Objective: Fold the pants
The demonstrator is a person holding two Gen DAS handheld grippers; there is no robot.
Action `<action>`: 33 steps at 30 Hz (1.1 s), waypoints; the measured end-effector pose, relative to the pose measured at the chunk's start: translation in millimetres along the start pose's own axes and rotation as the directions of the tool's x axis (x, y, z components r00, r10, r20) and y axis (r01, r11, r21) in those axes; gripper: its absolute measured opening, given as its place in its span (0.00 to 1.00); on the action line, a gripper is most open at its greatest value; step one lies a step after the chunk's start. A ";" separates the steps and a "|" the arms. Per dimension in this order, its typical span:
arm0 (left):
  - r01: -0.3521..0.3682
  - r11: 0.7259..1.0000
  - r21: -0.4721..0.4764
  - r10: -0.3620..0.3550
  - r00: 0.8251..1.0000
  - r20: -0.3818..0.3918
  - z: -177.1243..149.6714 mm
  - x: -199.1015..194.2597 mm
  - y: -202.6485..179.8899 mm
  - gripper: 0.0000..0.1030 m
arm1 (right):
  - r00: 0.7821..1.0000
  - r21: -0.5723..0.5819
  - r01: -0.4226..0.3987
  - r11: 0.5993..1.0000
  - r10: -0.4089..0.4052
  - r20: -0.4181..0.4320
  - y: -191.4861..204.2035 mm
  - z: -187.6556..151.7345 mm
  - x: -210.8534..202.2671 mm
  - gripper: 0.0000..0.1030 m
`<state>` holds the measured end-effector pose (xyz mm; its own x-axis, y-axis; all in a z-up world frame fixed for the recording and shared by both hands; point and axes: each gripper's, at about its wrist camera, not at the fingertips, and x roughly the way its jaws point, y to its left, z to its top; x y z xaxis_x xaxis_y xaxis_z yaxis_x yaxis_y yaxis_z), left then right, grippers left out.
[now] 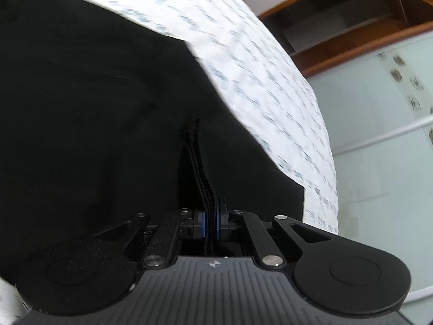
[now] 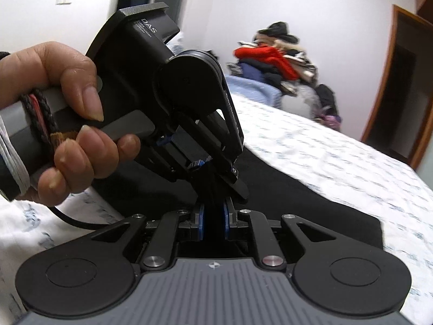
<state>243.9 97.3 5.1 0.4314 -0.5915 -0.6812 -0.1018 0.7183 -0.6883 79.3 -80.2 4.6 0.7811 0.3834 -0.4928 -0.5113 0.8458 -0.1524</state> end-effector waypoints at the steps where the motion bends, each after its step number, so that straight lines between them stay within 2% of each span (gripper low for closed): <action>1: 0.004 1.000 -0.007 -0.004 1.000 0.005 0.7 -4.5 5.6 0.06 | 1.000 -0.009 -0.010 1.000 0.010 -0.003 4.2 0.9 1.5 0.12; 5: 0.021 0.999 -0.041 -0.020 0.999 0.028 -0.8 -19.1 20.6 0.06 | 0.999 -0.045 -0.040 0.998 0.040 -0.008 22.1 4.9 6.0 0.12; 9: 0.018 1.000 -0.023 -0.016 0.998 0.057 -3.1 -32.3 22.9 0.06 | 0.998 -0.068 -0.062 0.996 0.063 0.002 31.6 5.2 6.4 0.12; 11: 0.016 0.999 -0.030 -0.014 0.998 0.060 -2.5 -33.6 26.9 0.06 | 0.997 -0.074 -0.074 0.995 0.074 -0.002 29.9 12.5 25.0 0.12; 14: 0.043 0.996 -0.083 -0.039 0.998 0.049 -3.2 -29.0 39.3 0.18 | 0.997 -0.076 -0.079 0.994 0.078 -0.024 32.5 14.2 35.6 0.12; 17: 0.091 0.988 -0.124 -0.086 0.995 0.052 -5.8 -31.2 39.8 0.18 | 0.997 -0.070 -0.072 0.995 0.070 -0.020 34.1 17.4 38.5 0.13; 18: 0.090 0.987 -0.131 -0.084 0.995 0.055 -5.8 -34.3 40.9 0.18 | 0.997 -0.051 -0.074 0.996 0.073 -0.011 30.7 18.3 36.9 0.20; 19: 0.087 0.987 -0.136 -0.080 0.995 0.058 -5.6 -38.8 40.7 0.18 | 0.997 -0.019 -0.078 0.997 0.078 -0.002 24.4 18.5 32.9 0.31; 20: 0.087 0.986 -0.140 -0.078 0.995 0.065 -5.5 -46.0 40.0 0.22 | 0.996 0.029 -0.092 0.995 0.092 0.015 19.6 16.4 22.8 0.37; 21: 0.079 0.987 -0.138 -0.069 0.995 0.077 -6.1 -54.2 38.8 0.31 | 0.992 0.086 -0.118 0.989 0.115 0.041 9.4 14.6 13.6 0.49; 22: 0.072 0.989 -0.128 -0.060 0.994 0.096 -7.0 -65.5 37.4 0.36 | 0.987 0.153 -0.151 0.977 0.141 0.073 -4.6 11.8 2.2 0.59; 23: 0.070 0.991 -0.116 -0.055 0.990 0.130 -9.6 -78.0 35.0 0.41 | 0.982 0.222 -0.178 0.959 0.159 0.101 -17.7 7.9 -10.7 0.61; 25: 0.035 0.996 -0.088 -0.017 0.979 0.201 -13.8 -105.9 28.0 0.46 | 0.975 0.370 -0.211 0.905 0.168 0.146 -51.0 -3.4 -33.6 0.62; 26: 0.013 0.998 -0.069 0.004 0.970 0.241 -15.7 -122.2 24.3 0.49 | 0.975 0.456 -0.212 0.864 0.156 0.159 -71.2 -10.8 -44.8 0.62; 28: 0.000 0.999 -0.044 0.014 0.952 0.306 -20.0 -147.0 17.6 0.54 | 0.978 0.626 -0.202 0.754 0.123 0.168 -111.3 -31.1 -63.7 0.64; 30: -0.006 1.000 -0.021 0.013 0.939 0.343 -26.8 -160.2 8.2 0.68 | 0.978 0.790 -0.207 0.577 0.106 0.178 -152.1 -56.8 -75.5 0.67; 32: -0.024 0.999 0.030 0.012 0.936 0.351 -34.5 -158.1 -6.2 0.71 | 0.973 0.898 -0.229 0.375 0.113 0.201 -185.4 -82.2 -79.4 0.68; 33: -0.031 0.997 0.069 0.005 0.939 0.345 -38.9 -152.6 -13.0 0.71 | 0.972 0.926 -0.231 0.300 0.111 0.206 -196.0 -92.5 -79.1 0.68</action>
<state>144.6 164.0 108.3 0.7136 -0.4252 -0.5568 -0.0531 0.7596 -0.6482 84.5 -310.6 -5.9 0.7767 0.5430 -0.3193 -0.0014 0.5085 0.8611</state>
